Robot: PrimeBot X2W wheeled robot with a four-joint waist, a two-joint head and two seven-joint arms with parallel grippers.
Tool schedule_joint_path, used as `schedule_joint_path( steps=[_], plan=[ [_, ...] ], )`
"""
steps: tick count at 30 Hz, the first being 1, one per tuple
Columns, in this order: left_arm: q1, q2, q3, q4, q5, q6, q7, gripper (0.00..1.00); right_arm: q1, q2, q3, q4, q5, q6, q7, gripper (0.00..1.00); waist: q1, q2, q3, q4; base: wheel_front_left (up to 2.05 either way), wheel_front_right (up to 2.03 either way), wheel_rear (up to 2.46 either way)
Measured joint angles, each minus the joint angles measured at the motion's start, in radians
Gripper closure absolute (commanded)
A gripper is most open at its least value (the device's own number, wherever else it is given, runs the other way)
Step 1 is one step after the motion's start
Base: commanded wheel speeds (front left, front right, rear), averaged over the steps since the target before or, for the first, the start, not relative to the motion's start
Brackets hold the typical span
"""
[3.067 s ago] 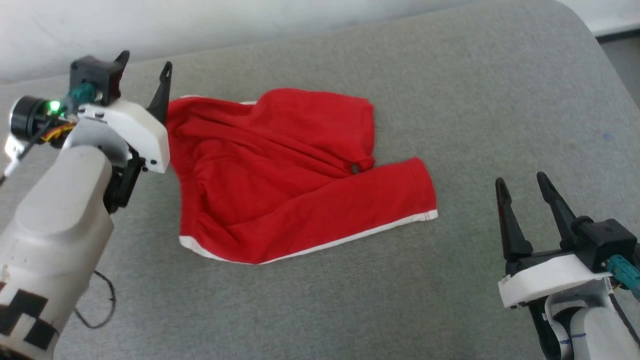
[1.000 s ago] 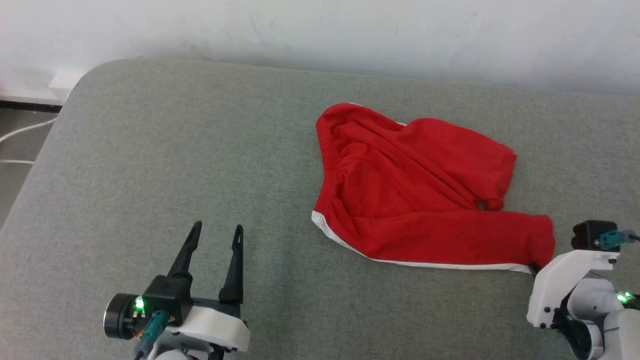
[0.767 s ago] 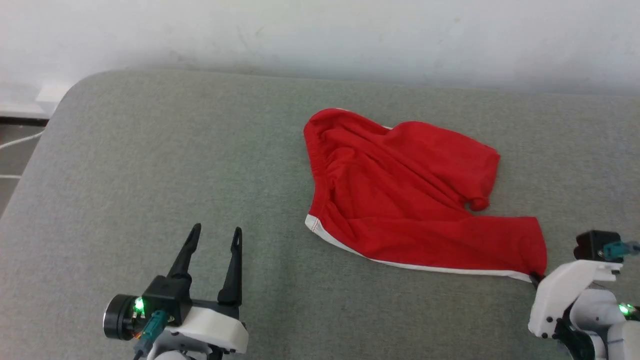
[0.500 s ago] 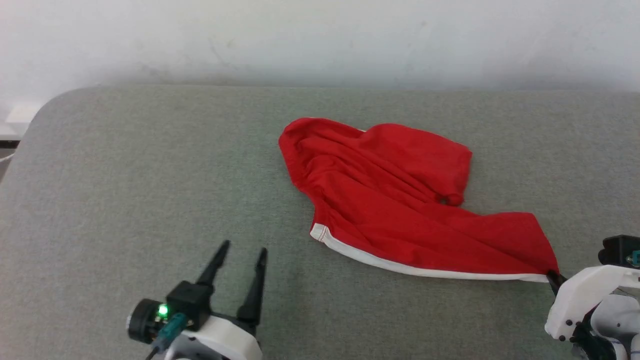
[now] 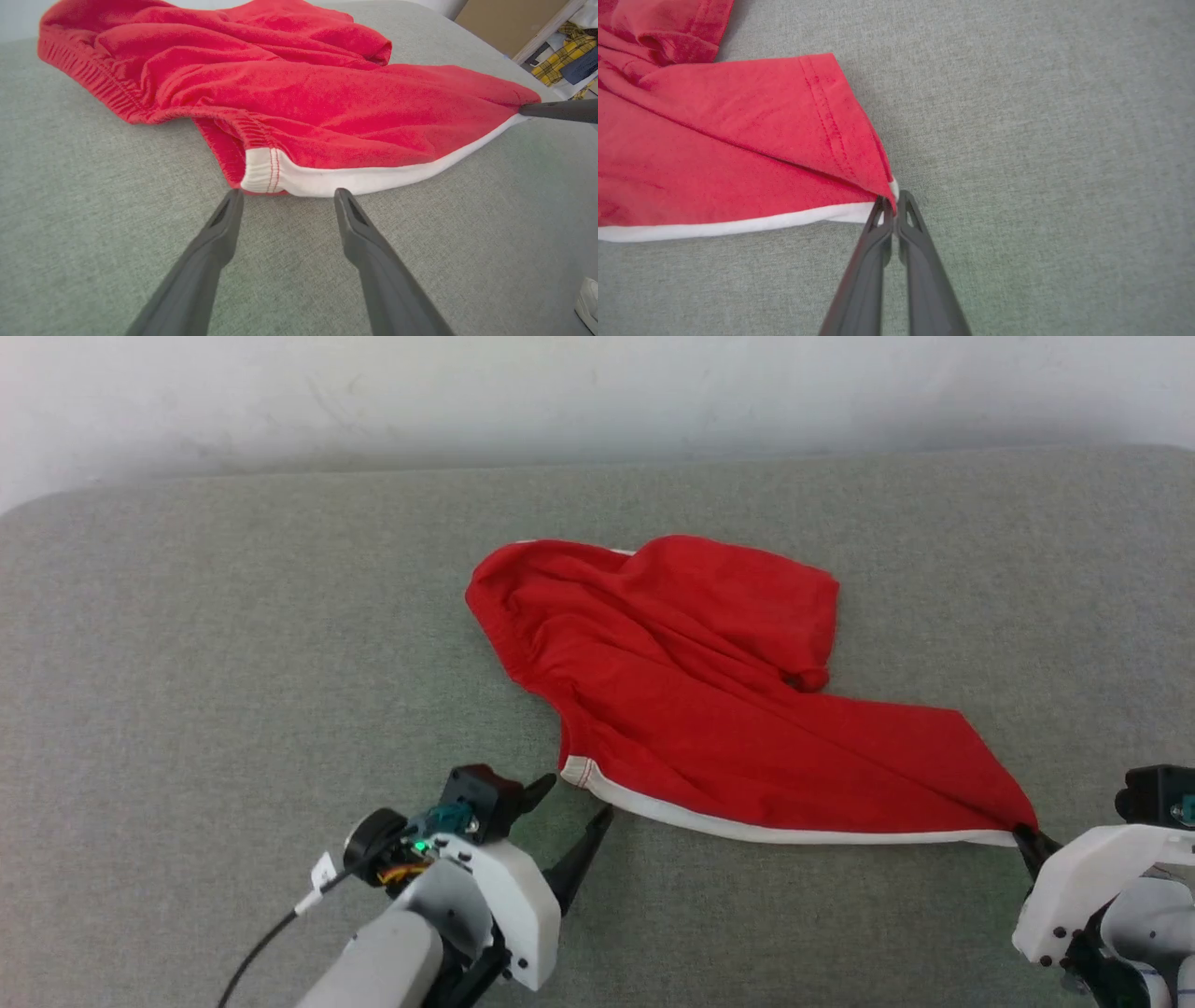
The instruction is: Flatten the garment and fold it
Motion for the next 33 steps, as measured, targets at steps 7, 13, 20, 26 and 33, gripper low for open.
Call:
schedule_joint_path(
  steps=[7, 13, 20, 26, 33],
  plan=[
    [-0.1, 0.055, -0.055, 0.033, -0.065, 0.0, 0.018, 0.0, -0.003, 0.0, 0.015, -0.001, -0.001, 0.0, -0.014, 1.0, 0.0, 0.0, 0.028, -0.018, 0.0, 0.0, 0.0],
    [-0.127, 0.062, -0.105, 0.07, -0.101, 0.0, 0.018, 0.21, -0.006, 0.0, 0.018, 0.003, -0.007, 0.0, -0.025, 1.0, -0.0001, 0.0, 0.039, -0.024, 0.0, 0.0, 0.0],
    [-0.136, 0.073, -0.137, 0.093, -0.119, 0.0, -0.033, 1.0, -0.006, 0.0, 0.015, 0.01, -0.009, 0.0, -0.038, 1.0, 0.0, 0.0, 0.03, -0.016, 0.0, 0.0, 0.0],
    [-0.127, 0.095, -0.139, 0.084, -0.122, 0.002, -0.086, 1.0, -0.006, 0.0, 0.015, -0.004, 0.002, 0.0, -0.073, 1.0, -0.0001, 0.0, -0.001, -0.006, 0.0, 0.0, 0.0],
    [-0.075, 0.171, -0.118, -0.049, -0.099, 0.037, -0.132, 1.0, -0.015, 0.0, 0.007, -0.087, 0.163, 0.0, -0.053, 1.0, -0.0002, 0.0, -0.06, 0.006, 0.0, 0.0, 0.0]
  ],
)
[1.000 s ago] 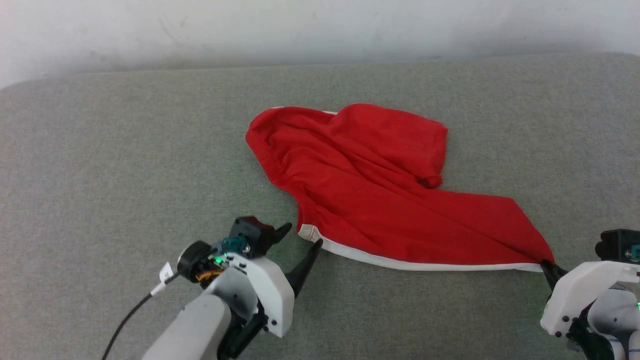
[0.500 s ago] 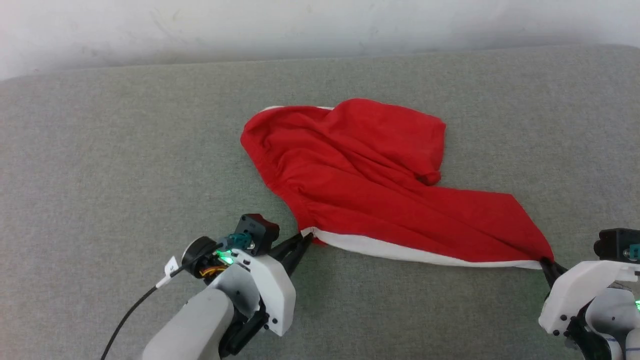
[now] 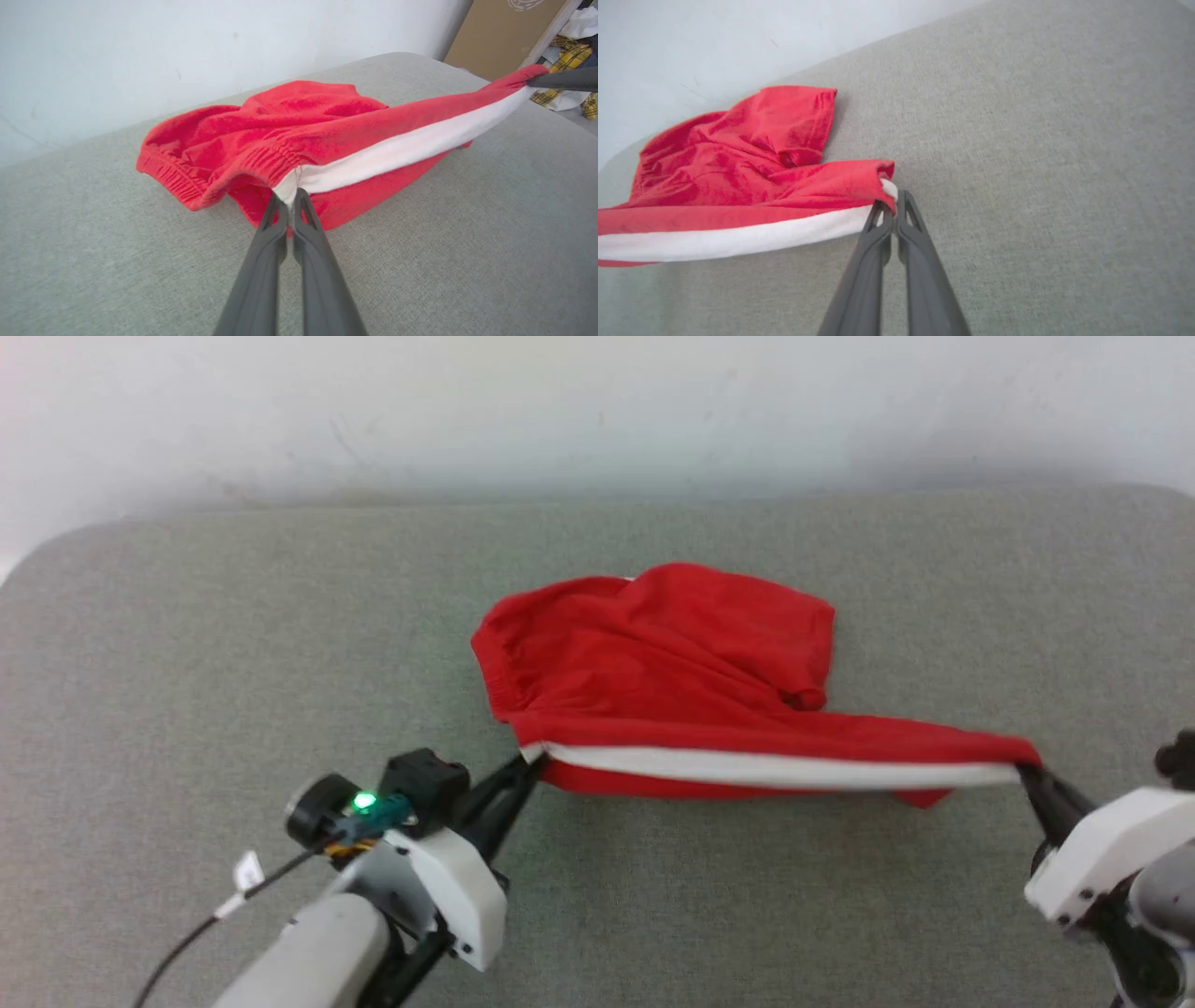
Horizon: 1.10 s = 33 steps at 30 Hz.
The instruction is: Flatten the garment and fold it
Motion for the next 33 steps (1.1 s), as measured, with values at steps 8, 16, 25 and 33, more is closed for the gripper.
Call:
schedule_joint_path(
  steps=[8, 16, 25, 33],
  plan=[
    [-0.018, 0.127, 0.077, -0.247, 0.029, 0.047, 0.032, 1.0, -0.13, -0.011, -0.016, -0.173, 0.139, 0.0, 0.102, 1.0, 0.0, 0.0, -0.061, 0.011, 0.0, 0.0, 0.0],
    [-0.175, 0.203, 0.187, -0.421, 0.022, 0.07, 0.119, 1.0, -0.371, -0.02, -0.002, -0.242, 0.183, 0.0, 0.204, 1.0, 0.0, 0.0, -0.095, -0.001, 0.0, 0.0, 0.0],
    [-0.353, 0.23, 0.252, -0.4, -0.023, 0.068, 0.216, 1.0, -0.637, -0.074, 0.075, -0.191, 0.148, 0.0, 0.257, 1.0, 0.0001, 0.0, -0.057, -0.023, 0.0, 0.0, 0.0],
    [-0.579, 0.206, 0.253, -0.253, -0.068, 0.015, 0.276, 1.0, -0.923, -0.16, 0.173, -0.002, 0.073, 0.0, 0.169, 1.0, 0.0003, 0.0, 0.058, -0.039, 0.0, 0.0, 0.0]
  ],
)
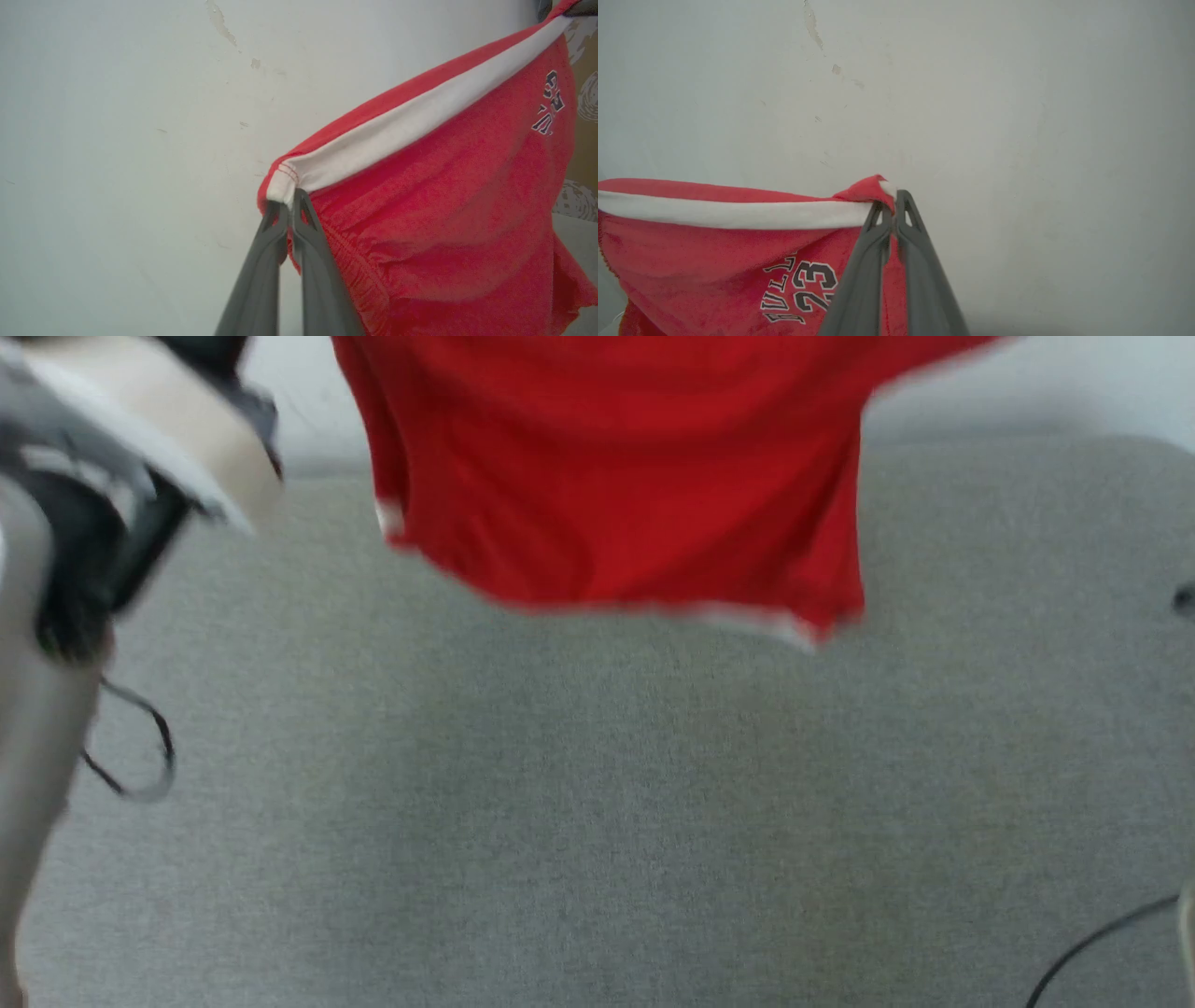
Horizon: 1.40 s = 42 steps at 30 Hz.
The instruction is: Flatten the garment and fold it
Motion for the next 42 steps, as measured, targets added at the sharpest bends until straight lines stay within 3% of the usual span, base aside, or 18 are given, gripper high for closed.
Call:
schedule_joint_path(
  steps=[12, 22, 29, 35, 42],
  plan=[
    [-0.375, -0.103, -0.027, 0.348, 0.029, -0.035, -0.08, 1.0, -0.368, -0.023, 0.12, 0.376, -0.086, 0.0, -0.268, 1.0, 0.0003, -0.0001, 0.236, -0.035, 0.0, 0.0, 0.0],
    [-0.462, -0.168, -0.063, 0.578, 0.071, -0.042, -0.209, 1.0, -0.431, 0.035, 0.165, 0.597, -0.106, 0.0, -0.439, 1.0, 0.0002, -0.0002, 0.378, -0.063, 0.0, 0.0, 0.0],
    [-0.304, -0.201, -0.121, 0.654, 0.07, -0.044, -0.308, 1.0, -0.29, 0.041, 0.236, 0.682, -0.052, 0.0, -0.504, 1.0, -0.0002, -0.0002, 0.377, -0.068, 0.0, 0.0, 0.0],
    [-0.035, -0.206, -0.187, 0.655, 0.056, -0.051, -0.37, 1.0, -0.037, -0.027, 0.341, 0.674, 0.035, 0.0, -0.499, 1.0, -0.0003, -0.0001, 0.302, -0.067, 0.0, 0.0, 0.0],
    [0.244, -0.153, -0.231, 0.585, 0.037, -0.042, -0.382, 1.0, 0.248, -0.124, 0.429, 0.594, 0.157, 0.0, -0.434, 1.0, -0.0006, -0.0001, 0.17, -0.061, 0.0, 0.0, 0.0]
  ],
)
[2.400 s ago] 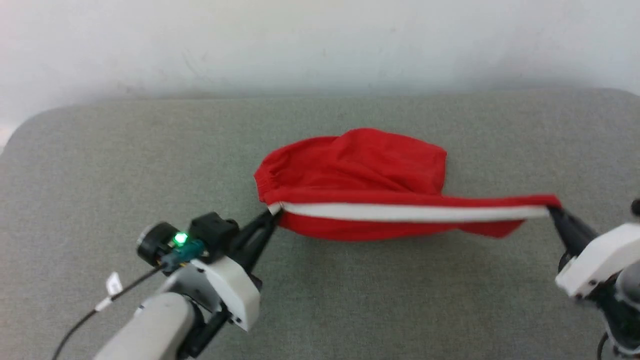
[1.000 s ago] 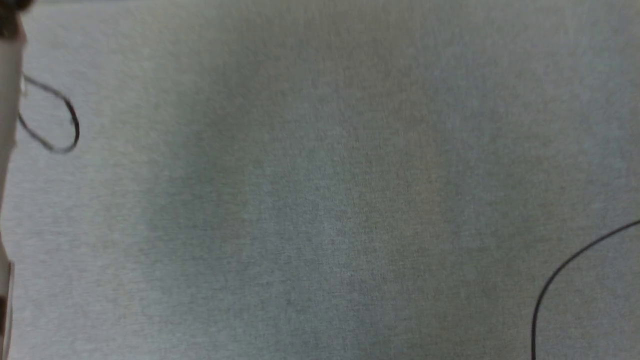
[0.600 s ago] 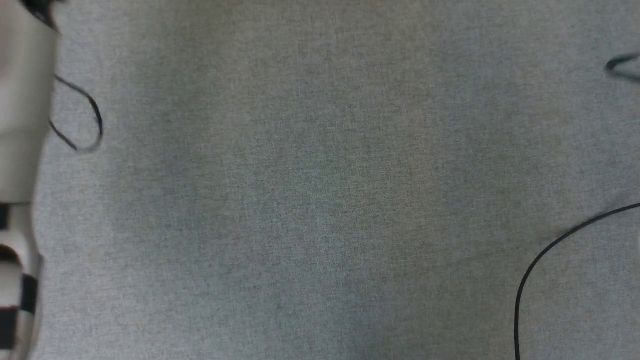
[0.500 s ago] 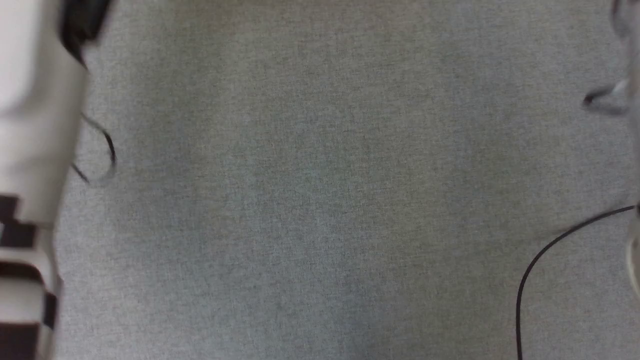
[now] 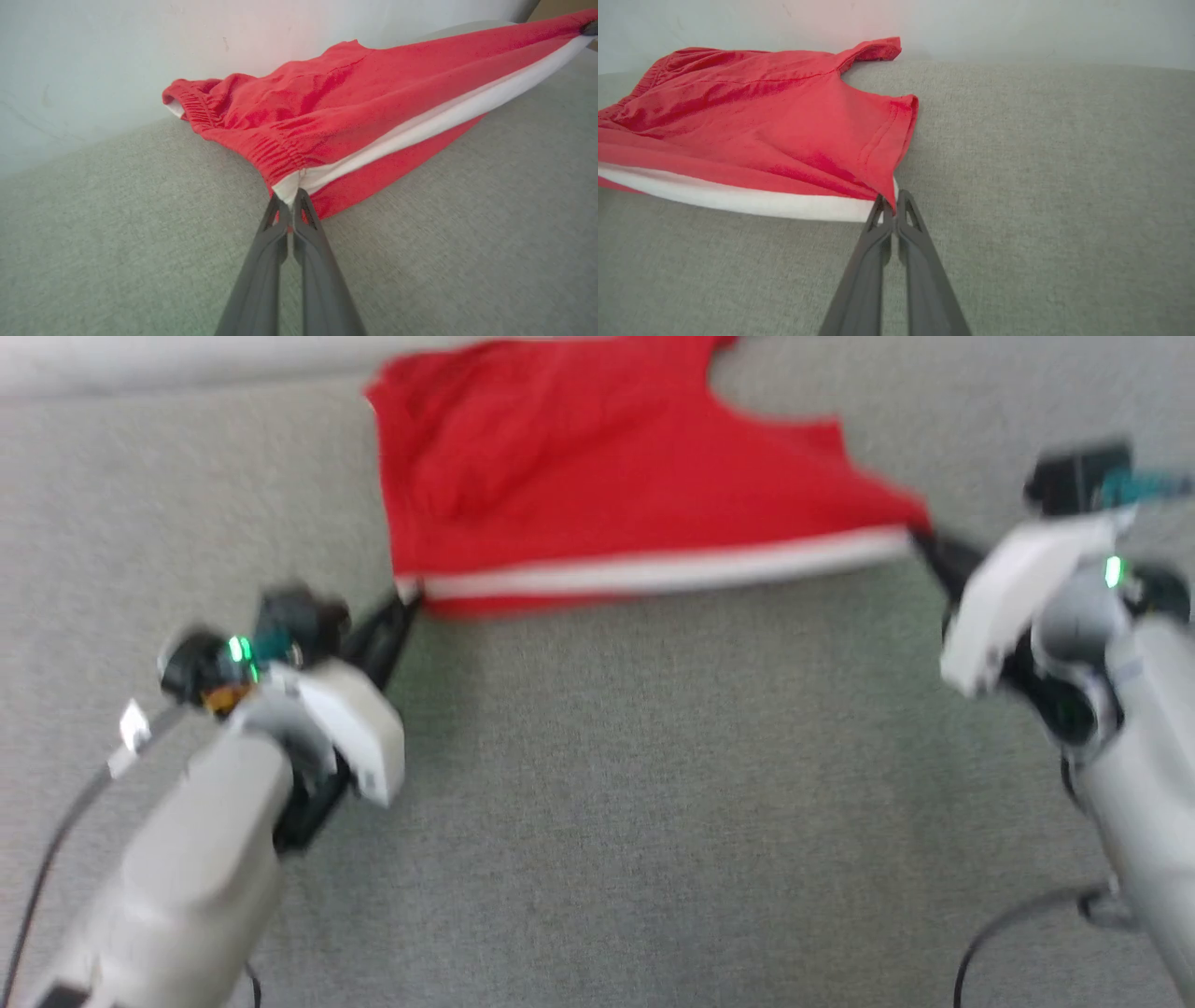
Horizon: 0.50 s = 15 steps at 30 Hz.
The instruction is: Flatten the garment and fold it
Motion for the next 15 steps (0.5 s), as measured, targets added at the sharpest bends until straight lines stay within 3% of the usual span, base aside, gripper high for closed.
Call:
schedule_joint_path(
  steps=[7, 15],
  plan=[
    [0.203, 0.04, -0.052, -0.152, -0.003, 0.04, 0.036, 1.0, 0.2, -0.094, 0.037, -0.112, 0.063, 0.0, 0.11, 1.0, -0.0001, 0.0, -0.129, 0.003, 0.0, 0.0, 0.0],
    [0.384, 0.071, -0.079, -0.33, -0.037, 0.104, 0.072, 1.0, 0.403, -0.176, -0.027, -0.262, 0.082, 0.0, 0.264, 1.0, 0.0, 0.0, -0.249, 0.011, 0.0, 0.0, 0.0]
  ],
)
